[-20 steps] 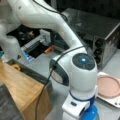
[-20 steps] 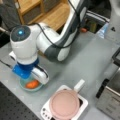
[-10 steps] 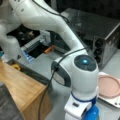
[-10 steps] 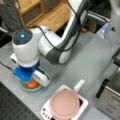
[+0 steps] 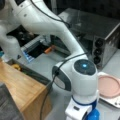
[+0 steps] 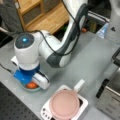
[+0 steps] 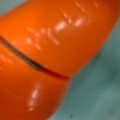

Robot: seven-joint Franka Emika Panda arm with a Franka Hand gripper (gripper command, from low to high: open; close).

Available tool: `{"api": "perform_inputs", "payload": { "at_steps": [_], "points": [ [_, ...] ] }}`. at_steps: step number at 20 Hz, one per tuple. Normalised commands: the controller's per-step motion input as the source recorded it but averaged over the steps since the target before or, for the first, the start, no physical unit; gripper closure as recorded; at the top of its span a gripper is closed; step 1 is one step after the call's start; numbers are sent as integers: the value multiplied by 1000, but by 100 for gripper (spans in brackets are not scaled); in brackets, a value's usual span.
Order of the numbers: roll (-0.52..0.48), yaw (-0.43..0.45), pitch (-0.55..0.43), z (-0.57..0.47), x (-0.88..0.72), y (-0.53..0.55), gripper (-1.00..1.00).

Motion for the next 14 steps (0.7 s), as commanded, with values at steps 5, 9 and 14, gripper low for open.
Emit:
{"api": "perform_inputs", "payload": {
  "at_steps": [5, 9, 14],
  "points": [
    [-89, 56, 77, -172, 238, -6, -100],
    [-68, 67, 84, -204, 205, -42, 100],
    [-37, 74, 97, -227, 196, -39, 100]
  ]
}}
